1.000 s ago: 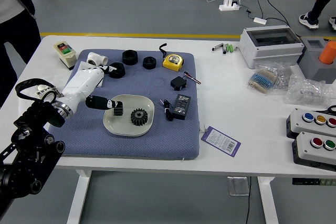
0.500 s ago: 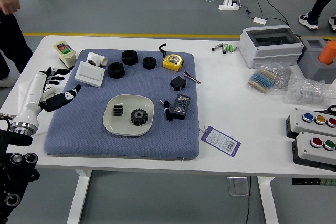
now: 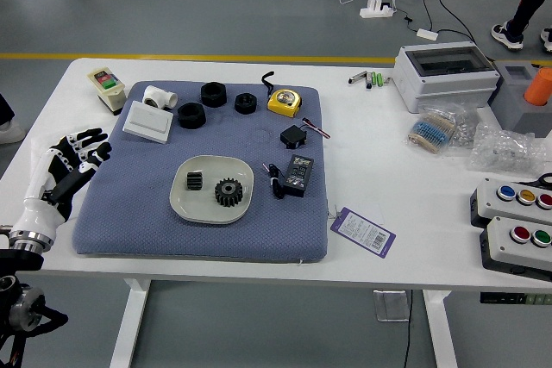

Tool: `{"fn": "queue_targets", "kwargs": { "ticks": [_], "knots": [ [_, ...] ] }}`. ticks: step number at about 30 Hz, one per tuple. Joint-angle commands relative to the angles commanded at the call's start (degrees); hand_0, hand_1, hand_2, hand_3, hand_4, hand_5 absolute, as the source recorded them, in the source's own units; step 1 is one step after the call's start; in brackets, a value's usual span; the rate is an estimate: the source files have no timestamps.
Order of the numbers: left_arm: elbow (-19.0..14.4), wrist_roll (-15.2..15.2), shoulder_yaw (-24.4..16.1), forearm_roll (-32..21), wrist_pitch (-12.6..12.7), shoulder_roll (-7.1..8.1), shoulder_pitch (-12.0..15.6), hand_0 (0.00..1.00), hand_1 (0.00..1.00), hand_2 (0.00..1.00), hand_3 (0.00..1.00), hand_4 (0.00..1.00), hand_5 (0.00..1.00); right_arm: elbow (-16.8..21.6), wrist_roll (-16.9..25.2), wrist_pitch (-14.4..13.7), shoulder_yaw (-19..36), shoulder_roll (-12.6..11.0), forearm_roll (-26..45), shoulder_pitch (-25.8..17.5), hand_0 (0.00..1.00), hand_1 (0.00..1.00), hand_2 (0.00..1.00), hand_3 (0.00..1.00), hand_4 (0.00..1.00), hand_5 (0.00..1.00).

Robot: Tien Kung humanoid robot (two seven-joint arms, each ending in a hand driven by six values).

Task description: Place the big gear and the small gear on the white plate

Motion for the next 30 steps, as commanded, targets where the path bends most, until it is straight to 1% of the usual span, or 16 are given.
{"fn": "queue_targets", "kwargs": {
  "ticks": [4, 5, 6, 10, 11, 13, 16, 17, 22, 23, 30],
  "knots": [
    [0.0, 1.1, 0.2, -2.0, -1.6, -0.48, 0.0, 0.779, 0.778, 0.852, 0.806, 0.906, 0.646, 0.0, 0.0, 0.0, 0.2, 0.0, -0.1, 0.0, 0.660, 0.674, 0.739, 0.567, 0.790, 0.675],
    [0.1, 1.5, 0.3, -2.5, -1.9, -0.47, -0.1, 0.801, 0.794, 0.860, 0.821, 0.911, 0.730, 0.0, 0.0, 0.0, 0.3, 0.0, -0.1, 0.0, 0.661, 0.675, 0.739, 0.568, 0.790, 0.675],
    [0.1, 2.3, 0.6, -2.9, -2.3, -0.38, -0.2, 0.801, 0.794, 0.860, 0.821, 0.911, 0.730, 0.0, 0.0, 0.0, 0.5, -0.1, -0.2, 0.1, 0.661, 0.675, 0.739, 0.568, 0.790, 0.675],
    [0.3, 3.6, 1.0, -3.4, -3.5, -0.10, -0.5, 0.801, 0.794, 0.860, 0.821, 0.911, 0.730, 0.0, 0.0, 0.0, 0.5, -0.1, -0.2, 0.3, 0.661, 0.675, 0.739, 0.568, 0.790, 0.675],
    [0.3, 3.9, 1.0, -3.5, -3.7, -0.06, -0.6, 0.806, 0.798, 0.858, 0.842, 0.915, 0.773, 0.0, 0.1, 0.0, 0.5, -0.2, -0.2, 0.4, 0.660, 0.674, 0.739, 0.568, 0.791, 0.675],
    [0.3, 4.7, 0.9, -3.3, -4.0, -0.03, -0.6, 0.806, 0.798, 0.858, 0.842, 0.915, 0.773, 0.0, 0.0, 0.0, 0.6, -0.2, -0.3, 0.4, 0.660, 0.674, 0.739, 0.568, 0.791, 0.675],
    [0.3, 5.4, 0.7, -2.3, -3.9, -0.02, -0.5, 0.806, 0.798, 0.858, 0.842, 0.915, 0.773, 0.0, 0.0, 0.0, 0.6, -0.2, -0.3, 0.5, 0.660, 0.674, 0.739, 0.568, 0.791, 0.675],
    [0.2, 5.4, 0.6, -2.0, -3.8, -0.02, -0.5, 0.844, 0.855, 0.873, 0.844, 0.917, 0.804, 0.0, 0.1, 0.0, 0.6, -0.2, -0.3, 0.5, 0.661, 0.674, 0.740, 0.568, 0.791, 0.674],
    [0.1, 5.6, 0.3, -0.3, -3.3, -0.20, -0.5, 0.844, 0.855, 0.873, 0.844, 0.917, 0.804, 0.0, 0.1, -0.1, 0.6, -0.2, -0.2, 0.6, 0.661, 0.674, 0.740, 0.568, 0.791, 0.674],
    [0.1, 5.6, 0.3, -0.3, -3.3, -0.26, -0.5, 0.861, 0.863, 0.894, 0.848, 0.926, 0.816, 0.0, 0.1, -0.1, 0.7, -0.2, -0.3, 0.6, 0.661, 0.674, 0.740, 0.568, 0.791, 0.674],
    [0.2, 5.6, 0.2, -0.3, -2.7, -0.47, -0.4, 0.866, 0.871, 0.900, 0.853, 0.921, 0.825, 0.0, 0.1, -0.1, 0.6, -0.2, -0.2, 0.7, 0.660, 0.675, 0.740, 0.568, 0.791, 0.674]
  ]
}}
